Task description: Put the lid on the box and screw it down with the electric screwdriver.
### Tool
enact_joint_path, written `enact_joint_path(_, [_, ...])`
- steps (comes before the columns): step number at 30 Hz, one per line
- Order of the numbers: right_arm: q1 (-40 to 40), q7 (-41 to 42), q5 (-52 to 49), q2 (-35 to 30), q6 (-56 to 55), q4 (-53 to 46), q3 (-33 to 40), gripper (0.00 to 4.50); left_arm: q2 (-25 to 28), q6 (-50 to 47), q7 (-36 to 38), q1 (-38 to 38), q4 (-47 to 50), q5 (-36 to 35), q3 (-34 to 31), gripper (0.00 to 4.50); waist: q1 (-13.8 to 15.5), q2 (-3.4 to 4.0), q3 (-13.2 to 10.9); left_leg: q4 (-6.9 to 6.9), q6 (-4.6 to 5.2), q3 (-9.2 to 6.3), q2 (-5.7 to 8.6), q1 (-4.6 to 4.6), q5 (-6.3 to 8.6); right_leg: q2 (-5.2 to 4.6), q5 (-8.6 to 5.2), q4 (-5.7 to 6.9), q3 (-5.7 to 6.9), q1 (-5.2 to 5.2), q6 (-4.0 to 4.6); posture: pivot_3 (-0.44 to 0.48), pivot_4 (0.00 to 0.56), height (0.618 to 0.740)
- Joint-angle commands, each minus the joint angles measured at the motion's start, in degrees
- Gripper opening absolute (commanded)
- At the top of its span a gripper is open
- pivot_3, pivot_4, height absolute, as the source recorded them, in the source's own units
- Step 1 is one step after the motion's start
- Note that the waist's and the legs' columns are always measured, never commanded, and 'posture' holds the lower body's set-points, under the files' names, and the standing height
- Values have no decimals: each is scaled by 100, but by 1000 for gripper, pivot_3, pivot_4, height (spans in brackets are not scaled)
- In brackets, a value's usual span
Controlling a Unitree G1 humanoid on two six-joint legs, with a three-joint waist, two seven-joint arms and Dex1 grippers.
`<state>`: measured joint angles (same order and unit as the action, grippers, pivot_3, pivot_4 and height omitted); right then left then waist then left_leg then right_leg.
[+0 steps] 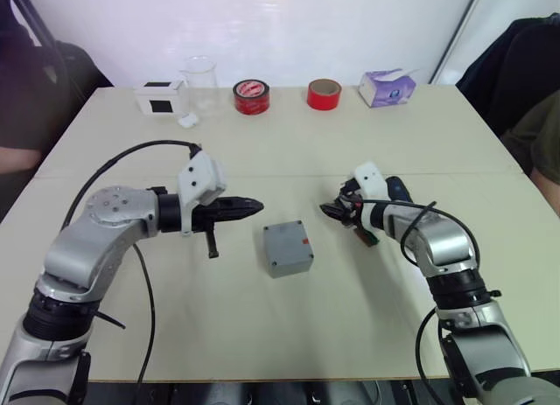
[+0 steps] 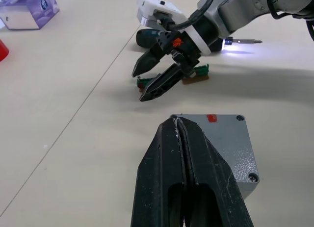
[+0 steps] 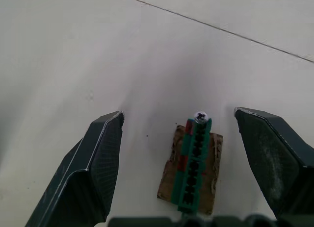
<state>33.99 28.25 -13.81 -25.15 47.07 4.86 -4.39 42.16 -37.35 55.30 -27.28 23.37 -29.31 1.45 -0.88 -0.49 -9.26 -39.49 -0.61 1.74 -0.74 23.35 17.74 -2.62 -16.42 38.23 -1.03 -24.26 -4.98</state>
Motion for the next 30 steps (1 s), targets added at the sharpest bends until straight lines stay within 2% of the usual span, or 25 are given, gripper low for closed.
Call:
enact_joint_path(1, [189,-18,-43,27,-27,-101,193,3609,4,34,-33,-54,72,-55,-59,0,0,0,0,0,0,0,0,0,0,0,0,0,0,0,0,0,150,740])
enact_joint_path(11, [208,-5,-30,44,-21,-77,243,3609,-4,42,-70,-38,89,-41,-12,0,-1,0,0,0,-1,0,0,0,0,0,0,0,0,0,0,0,150,740])
enact_joint_path(12, [208,-3,-37,49,-3,-72,247,3230,-8,41,-73,-41,88,-41,-6,0,-1,0,0,0,-1,0,0,0,0,0,0,0,0,0,0,0,150,740])
enact_joint_path(13, [208,-4,-34,49,11,-67,240,3159,-13,38,-78,-43,87,-40,-1,0,-1,0,0,0,-1,0,0,0,0,0,0,0,0,0,0,0,150,740])
enact_joint_path(14, [208,-11,-23,48,12,-59,232,2720,-15,39,-81,-44,88,-36,5,0,-2,0,0,0,-1,0,0,0,0,0,0,0,0,0,0,0,150,740])
enact_joint_path(15, [209,-19,-20,52,13,-50,236,2472,-19,39,-85,-47,89,-32,12,0,-1,0,0,0,-1,0,0,0,0,0,0,0,0,0,0,0,150,740])
enact_joint_path(21, [203,-11,-10,35,19,-66,221,54,-29,37,-93,-55,93,-7,40,0,-1,0,0,0,-1,0,0,0,0,0,0,0,0,0,0,0,150,740])
enact_joint_path(24, [196,-13,-35,29,45,-113,254,54,-19,28,-89,-44,102,-3,40,0,-2,0,0,0,-1,0,0,0,0,0,0,0,0,0,0,0,150,740])
enact_joint_path(30, [299,-82,-470,34,404,-631,810,54,13,4,-109,-23,104,-4,22,0,4,0,0,0,-1,0,0,0,0,0,0,0,0,0,0,0,150,740])
